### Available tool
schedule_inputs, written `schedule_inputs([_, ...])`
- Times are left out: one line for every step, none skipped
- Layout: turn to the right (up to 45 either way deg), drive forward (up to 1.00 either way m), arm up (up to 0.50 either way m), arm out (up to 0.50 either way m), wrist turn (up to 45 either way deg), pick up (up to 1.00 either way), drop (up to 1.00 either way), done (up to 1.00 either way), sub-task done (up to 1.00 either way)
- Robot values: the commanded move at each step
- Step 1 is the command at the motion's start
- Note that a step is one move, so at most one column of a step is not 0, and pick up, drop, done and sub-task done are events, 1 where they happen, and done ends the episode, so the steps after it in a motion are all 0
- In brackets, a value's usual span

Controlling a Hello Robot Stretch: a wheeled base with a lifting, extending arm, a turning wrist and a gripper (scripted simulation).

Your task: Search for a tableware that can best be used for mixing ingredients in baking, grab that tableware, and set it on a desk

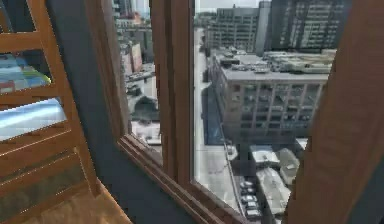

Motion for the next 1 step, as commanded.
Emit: schedule_inputs([-45.0,0.0,0.0,0.0,0.0,0.0,0.0,0.0,0.0])
